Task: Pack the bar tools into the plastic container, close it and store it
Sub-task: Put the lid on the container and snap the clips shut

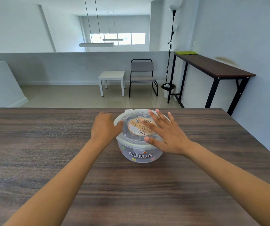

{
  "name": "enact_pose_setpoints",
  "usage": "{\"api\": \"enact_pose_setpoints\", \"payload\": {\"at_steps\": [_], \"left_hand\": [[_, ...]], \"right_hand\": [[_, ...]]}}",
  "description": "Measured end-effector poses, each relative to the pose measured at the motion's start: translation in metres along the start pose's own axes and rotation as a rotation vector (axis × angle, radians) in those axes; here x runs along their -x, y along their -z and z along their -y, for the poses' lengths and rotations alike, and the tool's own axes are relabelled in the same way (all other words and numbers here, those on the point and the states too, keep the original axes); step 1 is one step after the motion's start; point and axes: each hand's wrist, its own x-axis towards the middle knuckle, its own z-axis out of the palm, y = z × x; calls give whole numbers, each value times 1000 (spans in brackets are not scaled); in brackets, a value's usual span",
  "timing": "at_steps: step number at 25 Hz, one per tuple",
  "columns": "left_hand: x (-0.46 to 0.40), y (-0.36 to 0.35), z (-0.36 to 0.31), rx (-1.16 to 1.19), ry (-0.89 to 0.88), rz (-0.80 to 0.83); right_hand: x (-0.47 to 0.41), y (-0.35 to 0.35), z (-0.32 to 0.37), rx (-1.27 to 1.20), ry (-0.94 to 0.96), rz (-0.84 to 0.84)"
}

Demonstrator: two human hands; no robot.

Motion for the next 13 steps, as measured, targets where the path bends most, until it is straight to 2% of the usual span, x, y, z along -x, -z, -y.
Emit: {"api": "enact_pose_setpoints", "payload": {"at_steps": [2,4,6,13], "left_hand": [[4,7,3,-121,55,40],[4,9,3,-144,128,104],[4,8,2,-40,191,137],[12,1,0,222,343,72]], "right_hand": [[-6,0,-3,-21,8,128],[-8,-4,-4,-41,17,191],[-9,-6,-6,-38,29,171],[-9,-13,-4,-61,20,87]]}}
